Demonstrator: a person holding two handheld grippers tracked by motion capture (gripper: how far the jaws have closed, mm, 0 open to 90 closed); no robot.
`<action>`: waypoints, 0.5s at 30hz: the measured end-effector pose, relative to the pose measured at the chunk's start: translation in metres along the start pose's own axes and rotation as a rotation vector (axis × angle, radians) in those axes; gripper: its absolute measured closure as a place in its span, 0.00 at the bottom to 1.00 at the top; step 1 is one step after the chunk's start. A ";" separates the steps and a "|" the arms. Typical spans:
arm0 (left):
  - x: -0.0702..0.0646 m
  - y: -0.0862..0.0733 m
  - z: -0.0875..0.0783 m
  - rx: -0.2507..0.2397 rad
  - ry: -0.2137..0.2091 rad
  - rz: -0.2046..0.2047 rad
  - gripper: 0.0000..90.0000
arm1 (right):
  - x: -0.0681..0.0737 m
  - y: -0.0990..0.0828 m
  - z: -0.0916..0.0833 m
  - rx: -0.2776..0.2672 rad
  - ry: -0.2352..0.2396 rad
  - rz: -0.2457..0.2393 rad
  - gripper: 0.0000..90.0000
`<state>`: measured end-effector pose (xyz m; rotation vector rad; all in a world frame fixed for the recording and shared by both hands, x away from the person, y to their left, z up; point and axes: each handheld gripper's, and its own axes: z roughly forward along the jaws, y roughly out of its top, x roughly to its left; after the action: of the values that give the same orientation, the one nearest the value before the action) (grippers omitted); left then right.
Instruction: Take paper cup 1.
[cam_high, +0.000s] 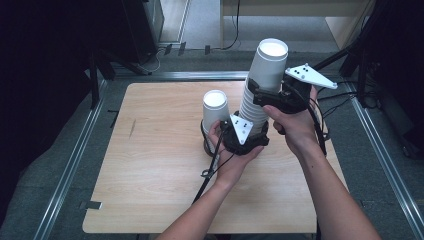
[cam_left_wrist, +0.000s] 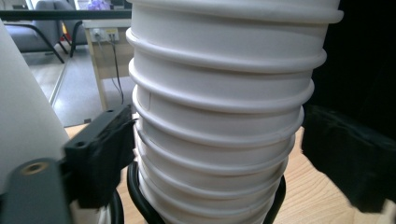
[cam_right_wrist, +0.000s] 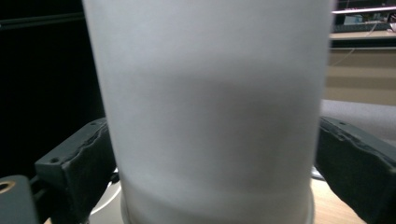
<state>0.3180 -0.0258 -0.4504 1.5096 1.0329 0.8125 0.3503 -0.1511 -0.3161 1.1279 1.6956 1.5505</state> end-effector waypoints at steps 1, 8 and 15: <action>0.000 0.000 0.000 -0.006 0.003 0.004 0.13 | 0.001 -0.001 0.001 -0.002 -0.006 -0.011 0.07; 0.000 0.001 0.000 -0.013 0.003 0.009 0.13 | 0.005 -0.002 0.002 -0.016 -0.024 -0.043 0.12; 0.000 0.002 -0.001 -0.015 -0.002 0.003 0.14 | 0.005 -0.001 0.002 -0.016 -0.022 -0.043 0.12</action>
<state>0.3174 -0.0253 -0.4486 1.4992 1.0211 0.8196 0.3493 -0.1461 -0.3168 1.0902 1.6790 1.5170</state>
